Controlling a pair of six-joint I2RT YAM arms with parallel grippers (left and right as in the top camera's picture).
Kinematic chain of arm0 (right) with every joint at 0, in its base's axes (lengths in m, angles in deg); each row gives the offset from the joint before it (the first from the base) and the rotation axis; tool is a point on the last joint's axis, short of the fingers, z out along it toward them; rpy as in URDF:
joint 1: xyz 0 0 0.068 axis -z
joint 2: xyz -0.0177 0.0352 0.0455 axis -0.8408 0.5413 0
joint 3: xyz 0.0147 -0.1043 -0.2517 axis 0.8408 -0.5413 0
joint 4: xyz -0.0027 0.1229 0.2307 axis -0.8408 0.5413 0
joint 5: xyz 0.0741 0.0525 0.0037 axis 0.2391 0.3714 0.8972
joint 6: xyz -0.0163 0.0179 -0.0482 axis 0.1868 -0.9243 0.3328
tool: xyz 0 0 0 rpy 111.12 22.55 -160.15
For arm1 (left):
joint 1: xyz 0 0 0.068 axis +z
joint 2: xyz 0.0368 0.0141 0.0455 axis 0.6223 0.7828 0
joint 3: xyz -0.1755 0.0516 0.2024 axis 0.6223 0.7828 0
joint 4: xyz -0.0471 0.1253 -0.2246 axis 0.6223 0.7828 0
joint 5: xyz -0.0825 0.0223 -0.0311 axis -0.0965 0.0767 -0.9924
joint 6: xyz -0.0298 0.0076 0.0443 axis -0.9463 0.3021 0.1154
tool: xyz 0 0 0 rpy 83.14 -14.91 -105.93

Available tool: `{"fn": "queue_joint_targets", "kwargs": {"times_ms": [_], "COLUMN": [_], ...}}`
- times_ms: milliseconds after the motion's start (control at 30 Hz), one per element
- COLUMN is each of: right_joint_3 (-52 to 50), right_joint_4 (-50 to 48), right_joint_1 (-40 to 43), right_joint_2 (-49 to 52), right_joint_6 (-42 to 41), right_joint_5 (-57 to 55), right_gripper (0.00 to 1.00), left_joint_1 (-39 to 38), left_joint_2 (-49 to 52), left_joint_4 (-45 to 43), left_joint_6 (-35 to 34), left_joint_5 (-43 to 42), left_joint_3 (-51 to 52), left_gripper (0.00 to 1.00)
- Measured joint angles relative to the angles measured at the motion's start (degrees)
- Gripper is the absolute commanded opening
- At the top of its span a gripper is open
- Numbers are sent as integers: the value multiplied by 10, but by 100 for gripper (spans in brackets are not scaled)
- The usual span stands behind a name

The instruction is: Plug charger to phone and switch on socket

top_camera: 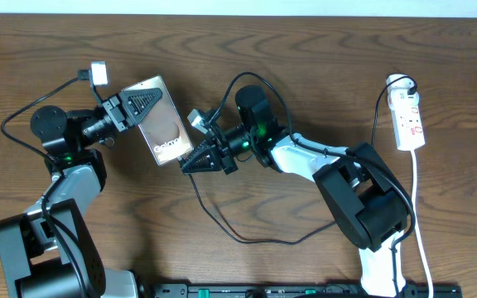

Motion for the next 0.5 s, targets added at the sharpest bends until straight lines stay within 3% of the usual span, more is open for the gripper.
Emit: {"fn": "queue_joint_targets", "kwargs": {"times_ms": [500], "right_joint_3": [0], "right_joint_4": [0], "right_joint_1": [0], "right_joint_2": [0], "right_joint_6": [0], "right_joint_5": [2], "right_gripper": [1], "left_joint_1": [0], "left_joint_2": [0], "left_joint_4": [54], "left_joint_6": [-9], "left_joint_5": [32], "left_joint_3": [0], "left_gripper": [7]}}
